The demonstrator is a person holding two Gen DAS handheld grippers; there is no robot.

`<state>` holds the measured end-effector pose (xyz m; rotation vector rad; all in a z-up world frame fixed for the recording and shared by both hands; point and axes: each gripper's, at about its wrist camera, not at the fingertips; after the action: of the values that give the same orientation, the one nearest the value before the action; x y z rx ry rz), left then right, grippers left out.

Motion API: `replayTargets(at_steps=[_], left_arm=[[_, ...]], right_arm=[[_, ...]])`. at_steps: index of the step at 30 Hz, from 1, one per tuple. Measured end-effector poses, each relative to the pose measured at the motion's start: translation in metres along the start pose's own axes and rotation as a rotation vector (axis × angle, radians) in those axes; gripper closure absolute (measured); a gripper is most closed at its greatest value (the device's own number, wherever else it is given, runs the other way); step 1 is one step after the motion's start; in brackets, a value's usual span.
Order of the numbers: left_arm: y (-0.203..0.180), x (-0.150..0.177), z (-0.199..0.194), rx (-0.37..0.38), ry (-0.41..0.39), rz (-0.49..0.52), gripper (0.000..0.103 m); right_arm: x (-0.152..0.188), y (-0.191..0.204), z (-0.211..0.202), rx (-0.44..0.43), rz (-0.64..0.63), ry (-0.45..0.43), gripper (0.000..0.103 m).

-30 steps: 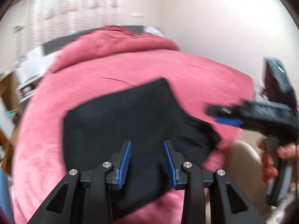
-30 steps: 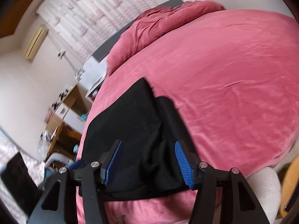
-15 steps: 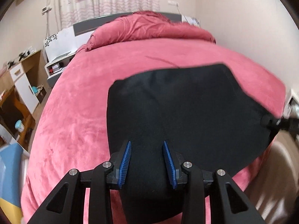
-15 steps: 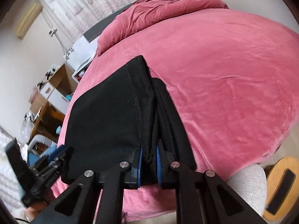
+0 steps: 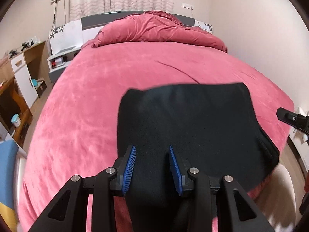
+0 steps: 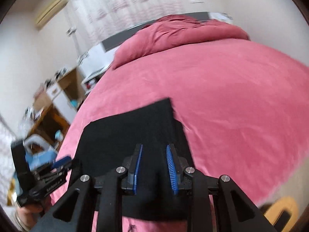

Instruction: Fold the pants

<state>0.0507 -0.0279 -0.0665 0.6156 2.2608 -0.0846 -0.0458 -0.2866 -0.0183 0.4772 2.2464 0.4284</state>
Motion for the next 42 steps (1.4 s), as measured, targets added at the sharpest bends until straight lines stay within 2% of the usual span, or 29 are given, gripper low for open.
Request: replayTargets(at_steps=[4, 6, 9, 12, 13, 14, 18, 22, 27, 30, 32, 33, 35, 36, 39, 42], left_arm=[[0.001, -0.029, 0.012, -0.016, -0.015, 0.061, 0.067], [0.001, -0.042, 0.023, -0.028, -0.011, 0.1, 0.067], [0.002, -0.053, 0.045, -0.022, 0.029, 0.134, 0.067], [0.006, -0.058, 0.069, -0.031, 0.067, 0.145, 0.067], [0.008, -0.059, 0.075, -0.035, 0.07, 0.141, 0.067], [0.009, -0.06, 0.08, -0.039, 0.075, 0.137, 0.067], [0.015, -0.06, 0.109, -0.083, 0.113, 0.113, 0.065], [0.019, -0.053, 0.121, -0.139, 0.095, 0.107, 0.064], [0.03, -0.047, 0.116, -0.111, 0.071, 0.057, 0.058], [0.047, -0.043, 0.102, -0.05, 0.075, -0.074, 0.057], [0.06, -0.034, 0.086, -0.016, 0.064, -0.173, 0.056], [0.065, -0.028, 0.076, 0.006, 0.056, -0.226, 0.052], [0.072, -0.017, 0.065, 0.042, 0.059, -0.285, 0.045], [0.075, -0.01, 0.06, 0.061, 0.064, -0.306, 0.041], [0.075, 0.008, 0.046, 0.097, 0.082, -0.329, 0.037], [0.069, 0.016, 0.037, 0.096, 0.089, -0.296, 0.036]], right_arm=[[-0.015, 0.03, 0.046, -0.027, -0.11, 0.072, 0.076], [-0.019, 0.034, 0.069, -0.035, -0.111, 0.112, 0.076], [-0.025, 0.031, 0.097, 0.005, -0.106, 0.125, 0.077], [-0.029, 0.016, 0.121, 0.086, -0.121, 0.117, 0.093], [-0.029, 0.011, 0.124, 0.119, -0.121, 0.108, 0.101], [-0.028, -0.002, 0.128, 0.148, -0.105, 0.095, 0.103], [-0.028, -0.029, 0.128, 0.083, 0.012, 0.085, 0.103], [-0.019, -0.02, 0.131, 0.112, -0.036, 0.025, 0.103], [-0.017, -0.023, 0.127, 0.079, -0.038, 0.004, 0.103], [-0.022, -0.025, 0.118, 0.044, 0.002, 0.021, 0.103], [-0.023, -0.025, 0.107, 0.007, 0.034, 0.033, 0.091], [-0.021, -0.025, 0.098, -0.006, 0.048, 0.035, 0.084], [-0.016, -0.024, 0.084, 0.005, 0.052, 0.021, 0.033], [-0.013, -0.024, 0.076, 0.013, 0.051, 0.007, 0.027], [-0.002, -0.028, 0.059, 0.033, 0.043, 0.016, 0.027], [0.008, -0.036, 0.05, 0.051, 0.068, 0.052, 0.027]])
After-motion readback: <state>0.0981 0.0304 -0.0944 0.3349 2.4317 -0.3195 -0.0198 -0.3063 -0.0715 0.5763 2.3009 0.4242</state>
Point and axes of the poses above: each gripper's, at about its wrist camera, not at the fingertips, and z roughly the way its jaws point, y to its left, x to its underside, and after that the axes turned 13 degrees about z, right-handed
